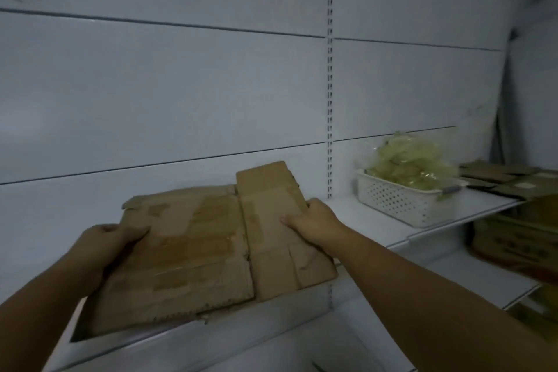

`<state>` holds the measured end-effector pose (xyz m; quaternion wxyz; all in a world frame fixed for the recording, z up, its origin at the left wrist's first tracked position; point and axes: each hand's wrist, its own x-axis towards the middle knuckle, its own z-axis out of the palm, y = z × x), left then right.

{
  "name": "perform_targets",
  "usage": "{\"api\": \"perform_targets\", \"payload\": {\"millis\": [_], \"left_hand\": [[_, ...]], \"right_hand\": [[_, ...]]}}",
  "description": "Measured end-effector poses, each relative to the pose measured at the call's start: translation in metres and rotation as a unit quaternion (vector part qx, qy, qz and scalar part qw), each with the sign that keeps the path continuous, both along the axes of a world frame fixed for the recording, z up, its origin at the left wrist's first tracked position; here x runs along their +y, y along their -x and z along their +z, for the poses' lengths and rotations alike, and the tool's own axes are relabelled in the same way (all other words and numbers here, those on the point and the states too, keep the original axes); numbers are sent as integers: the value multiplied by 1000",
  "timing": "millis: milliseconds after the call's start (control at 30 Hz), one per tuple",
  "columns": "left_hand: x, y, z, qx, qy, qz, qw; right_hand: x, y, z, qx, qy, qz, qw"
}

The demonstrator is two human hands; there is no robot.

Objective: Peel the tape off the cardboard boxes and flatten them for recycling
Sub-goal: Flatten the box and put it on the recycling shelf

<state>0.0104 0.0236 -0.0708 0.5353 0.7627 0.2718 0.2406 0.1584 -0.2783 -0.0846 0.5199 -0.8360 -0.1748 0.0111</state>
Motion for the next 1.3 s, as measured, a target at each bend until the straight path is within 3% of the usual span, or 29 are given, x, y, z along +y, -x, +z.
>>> {"api": "perform_targets", "payload": {"millis": [267,600,833,1000,1300], "left_hand": [[-208,-111,82,-100,3,-133,986],[-516,-275,78,-93,108,-296,944],[-650,-395,36,-33,125,-374,918],[-736,-451,19,19,131,-458,879],[-846,-518,10,35,93,-500,860]], "right_hand": [[-236,-31,96,-122,-32,-125,984],[-538,-85,60,-86,50,-346,933],[-645,-132,20,-30,236,-481,844],[-718,-154,15,5,278,-535,797],[-832,-217,1,-8,286,-515,808]]}}
